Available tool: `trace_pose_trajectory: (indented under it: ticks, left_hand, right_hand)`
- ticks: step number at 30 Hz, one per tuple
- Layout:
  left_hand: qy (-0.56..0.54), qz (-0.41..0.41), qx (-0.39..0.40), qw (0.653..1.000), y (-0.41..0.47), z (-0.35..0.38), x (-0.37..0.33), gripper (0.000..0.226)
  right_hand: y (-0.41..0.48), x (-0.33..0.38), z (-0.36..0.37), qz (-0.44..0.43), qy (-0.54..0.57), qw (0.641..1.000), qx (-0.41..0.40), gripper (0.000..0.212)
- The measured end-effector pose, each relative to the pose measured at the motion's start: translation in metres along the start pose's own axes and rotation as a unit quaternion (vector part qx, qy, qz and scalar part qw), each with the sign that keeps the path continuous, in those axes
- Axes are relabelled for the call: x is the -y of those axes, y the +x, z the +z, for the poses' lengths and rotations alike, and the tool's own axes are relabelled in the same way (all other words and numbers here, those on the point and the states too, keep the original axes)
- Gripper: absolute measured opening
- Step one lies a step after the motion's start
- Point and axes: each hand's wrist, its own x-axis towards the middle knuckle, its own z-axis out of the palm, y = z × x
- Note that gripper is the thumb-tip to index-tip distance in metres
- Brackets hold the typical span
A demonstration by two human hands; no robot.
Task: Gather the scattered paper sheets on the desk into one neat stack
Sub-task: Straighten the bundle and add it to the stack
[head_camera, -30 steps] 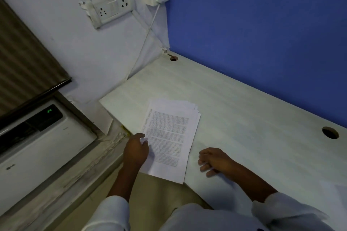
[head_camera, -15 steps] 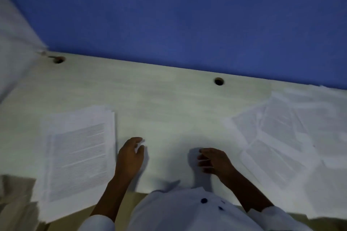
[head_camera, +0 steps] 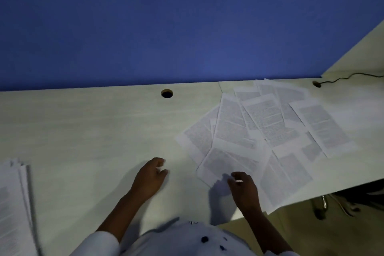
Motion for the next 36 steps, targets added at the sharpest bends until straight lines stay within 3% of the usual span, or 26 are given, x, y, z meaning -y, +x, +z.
trace_pose_trajectory:
  ticks: [7,10,13,17,25,29,36]
  left_hand:
    - [0.082,-0.005,-0.028,0.996,0.076,0.040,-0.078,0.044]
    - [0.139,-0.025,-0.013,0.990,0.108,0.050,-0.100,0.047]
    - [0.192,-0.043,-0.019,0.980,0.135,0.058,-0.117,0.058]
    - [0.269,-0.079,-0.049,0.959,0.155,0.072,-0.139,0.074]
    - [0.221,-0.123,0.024,0.967,0.145,0.115,-0.162,0.079]
    - [0.226,-0.131,0.050,0.964,0.152,0.118,-0.174,0.055]
    - [0.207,-0.165,0.041,0.963,0.155,0.135,-0.174,0.064]
  right_hand:
    - [0.087,-0.045,-0.064,0.057,0.013,0.993,-0.104,0.044]
    - [0.122,-0.062,-0.078,0.103,0.036,0.992,-0.068,0.047]
    - [0.139,-0.076,-0.079,0.094,0.000,0.995,-0.015,0.032]
    - [0.149,-0.092,-0.080,0.069,-0.004,0.997,0.025,0.050]
    - [0.155,-0.094,-0.083,-0.002,-0.031,1.000,0.000,0.045]
    - [0.157,-0.084,-0.080,-0.020,-0.039,0.999,-0.006,0.039]
    - [0.152,-0.079,-0.077,-0.033,-0.050,0.998,0.008,0.041]
